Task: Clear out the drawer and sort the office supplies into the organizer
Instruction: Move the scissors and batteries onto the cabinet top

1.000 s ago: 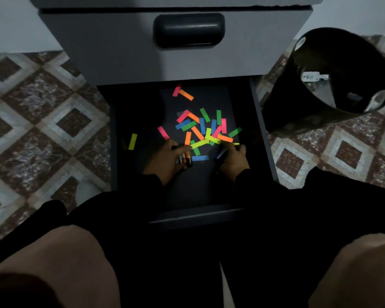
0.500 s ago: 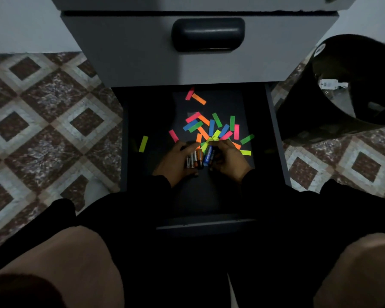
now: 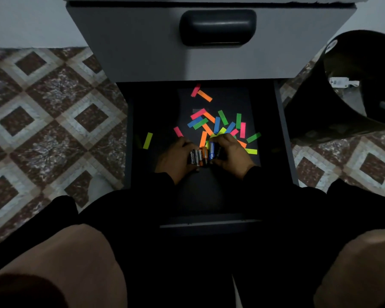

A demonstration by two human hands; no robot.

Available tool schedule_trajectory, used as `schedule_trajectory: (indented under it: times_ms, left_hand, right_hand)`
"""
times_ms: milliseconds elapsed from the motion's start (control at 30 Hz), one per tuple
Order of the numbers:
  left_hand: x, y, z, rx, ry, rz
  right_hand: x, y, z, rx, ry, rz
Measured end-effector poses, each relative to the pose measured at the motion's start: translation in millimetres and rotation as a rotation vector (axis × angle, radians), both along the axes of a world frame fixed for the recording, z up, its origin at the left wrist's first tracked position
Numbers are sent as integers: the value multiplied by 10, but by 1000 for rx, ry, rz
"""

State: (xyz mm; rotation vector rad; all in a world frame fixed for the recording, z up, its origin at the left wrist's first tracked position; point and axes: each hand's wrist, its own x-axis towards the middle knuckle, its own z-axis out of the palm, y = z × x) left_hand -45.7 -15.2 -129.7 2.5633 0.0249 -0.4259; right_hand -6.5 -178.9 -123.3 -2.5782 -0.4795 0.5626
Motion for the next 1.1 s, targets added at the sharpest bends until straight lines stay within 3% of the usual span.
schedule_trajectory:
  times_ms: [167, 433, 733, 900, 1100]
  left_hand:
    - [3, 9, 10, -1, -26, -1]
    - [-3, 15, -17, 38, -15, 7]
    - [-10, 44, 44, 10, -35, 10]
    - [-23, 82, 302, -32, -71, 0]
    - [-63, 140, 999, -15, -182, -45]
  right_hand:
    - [-1, -8, -10, -161, -62, 134]
    - [-7, 6, -3, -223, -135, 225]
    - [10, 29, 42, -209, -171, 189]
    - [16, -19, 352, -205, -177, 192]
    - [43, -128, 1100, -238, -321, 269]
